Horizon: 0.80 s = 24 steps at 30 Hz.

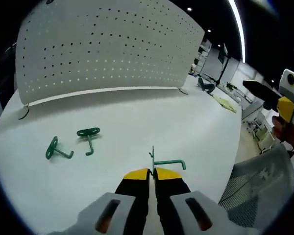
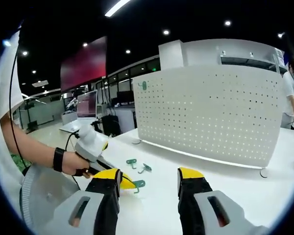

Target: Insert the hook assembly into the mounting plate slot until the hook locks in place.

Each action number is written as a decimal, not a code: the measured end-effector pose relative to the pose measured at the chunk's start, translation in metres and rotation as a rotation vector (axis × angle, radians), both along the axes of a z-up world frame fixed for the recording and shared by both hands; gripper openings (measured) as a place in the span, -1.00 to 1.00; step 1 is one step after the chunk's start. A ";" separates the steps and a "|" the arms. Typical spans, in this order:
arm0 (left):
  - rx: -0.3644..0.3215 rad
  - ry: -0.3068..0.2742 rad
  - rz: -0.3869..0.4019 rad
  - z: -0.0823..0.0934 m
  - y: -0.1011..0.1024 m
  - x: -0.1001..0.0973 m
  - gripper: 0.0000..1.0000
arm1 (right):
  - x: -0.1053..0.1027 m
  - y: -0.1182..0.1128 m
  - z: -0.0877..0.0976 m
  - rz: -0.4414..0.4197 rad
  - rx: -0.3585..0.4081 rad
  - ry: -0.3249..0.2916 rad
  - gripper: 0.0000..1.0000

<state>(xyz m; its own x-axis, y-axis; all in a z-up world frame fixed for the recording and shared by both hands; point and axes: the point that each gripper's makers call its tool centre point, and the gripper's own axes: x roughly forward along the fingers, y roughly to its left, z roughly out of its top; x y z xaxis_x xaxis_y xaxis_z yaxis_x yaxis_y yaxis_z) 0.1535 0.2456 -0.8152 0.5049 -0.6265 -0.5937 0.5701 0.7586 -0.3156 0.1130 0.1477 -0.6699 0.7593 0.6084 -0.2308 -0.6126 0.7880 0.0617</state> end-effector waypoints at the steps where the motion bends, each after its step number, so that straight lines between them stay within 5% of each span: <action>1: -0.024 0.006 0.009 0.002 -0.001 -0.001 -0.94 | 0.000 0.000 0.000 -0.003 0.003 0.000 -0.06; 12: -0.068 -0.021 0.027 0.021 -0.002 -0.007 -0.94 | 0.000 -0.001 0.001 -0.005 0.002 -0.001 -0.09; 24: -0.025 -0.096 -0.014 0.051 -0.002 -0.015 -0.94 | -0.002 0.004 0.001 0.030 -0.010 -0.004 -0.15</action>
